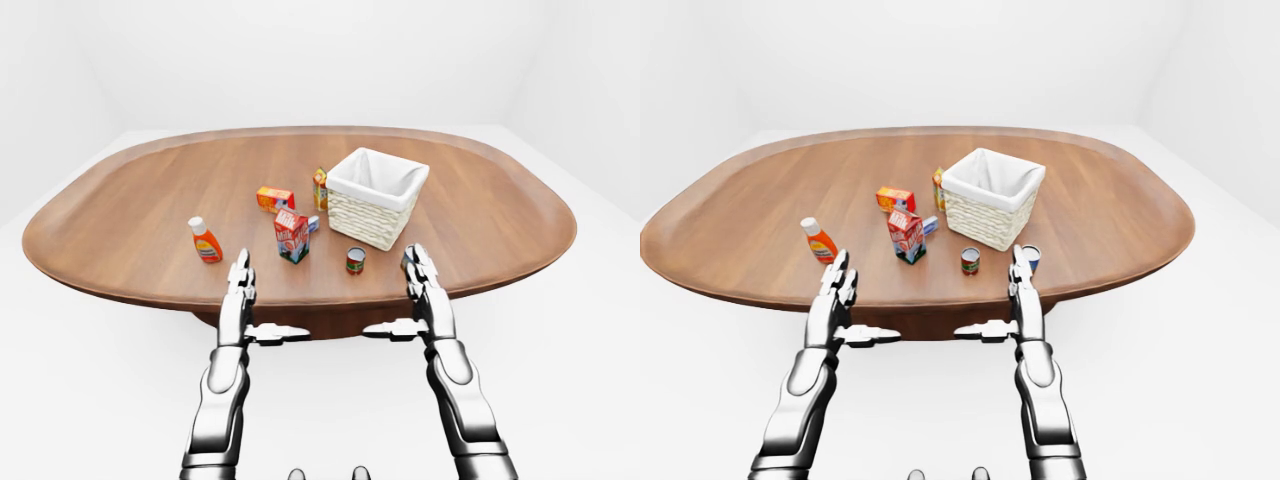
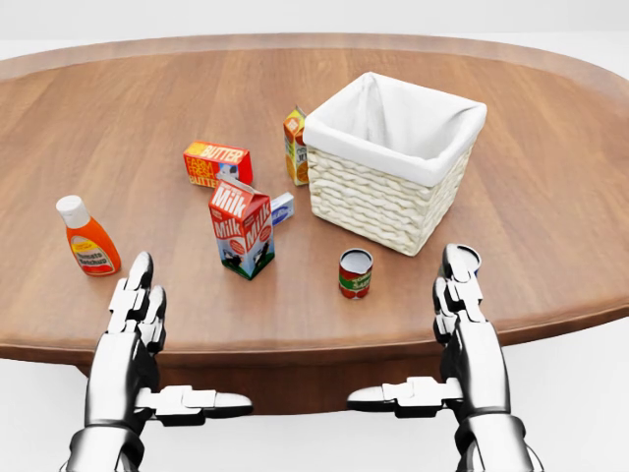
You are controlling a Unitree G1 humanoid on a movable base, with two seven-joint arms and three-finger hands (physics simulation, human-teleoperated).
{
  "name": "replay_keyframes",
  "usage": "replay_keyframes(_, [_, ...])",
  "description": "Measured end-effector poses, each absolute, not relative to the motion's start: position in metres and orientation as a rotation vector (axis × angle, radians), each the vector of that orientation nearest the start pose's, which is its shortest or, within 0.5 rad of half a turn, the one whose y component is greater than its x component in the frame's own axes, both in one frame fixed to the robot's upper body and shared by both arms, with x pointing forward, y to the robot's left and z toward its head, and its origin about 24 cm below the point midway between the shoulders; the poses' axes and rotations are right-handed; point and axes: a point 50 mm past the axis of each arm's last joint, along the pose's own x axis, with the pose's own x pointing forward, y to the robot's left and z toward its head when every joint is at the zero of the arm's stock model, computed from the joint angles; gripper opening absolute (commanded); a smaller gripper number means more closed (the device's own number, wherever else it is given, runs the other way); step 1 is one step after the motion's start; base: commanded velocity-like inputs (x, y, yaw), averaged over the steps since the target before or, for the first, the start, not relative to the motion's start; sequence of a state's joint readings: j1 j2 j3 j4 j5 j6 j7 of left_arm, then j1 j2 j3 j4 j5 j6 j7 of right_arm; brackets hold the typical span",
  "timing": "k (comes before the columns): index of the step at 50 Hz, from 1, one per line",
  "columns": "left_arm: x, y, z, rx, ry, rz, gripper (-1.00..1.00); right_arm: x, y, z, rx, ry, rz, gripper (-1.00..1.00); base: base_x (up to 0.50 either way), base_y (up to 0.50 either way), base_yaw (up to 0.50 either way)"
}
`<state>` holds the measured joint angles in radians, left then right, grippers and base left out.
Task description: Pick up the tomato sauce, and put it in the basket.
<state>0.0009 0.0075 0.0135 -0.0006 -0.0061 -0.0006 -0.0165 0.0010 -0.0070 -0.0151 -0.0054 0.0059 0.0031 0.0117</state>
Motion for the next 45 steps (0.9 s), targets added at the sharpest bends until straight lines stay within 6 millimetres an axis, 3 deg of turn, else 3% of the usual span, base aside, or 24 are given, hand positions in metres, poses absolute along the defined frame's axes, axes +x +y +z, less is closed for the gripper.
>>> replay_keyframes(22, [0.251,0.162,0.059,0.018,-0.024,-0.004,1.0,0.25,-0.162,0.062,-0.009,-0.037,-0.018,1.0,0.0,0.0,0.0])
replay_keyframes(45, [0.244,0.169,0.103,0.044,-0.21,-0.004,1.0,0.242,-0.166,0.095,-0.014,-0.18,-0.02,1.0,0.0,0.0,0.0])
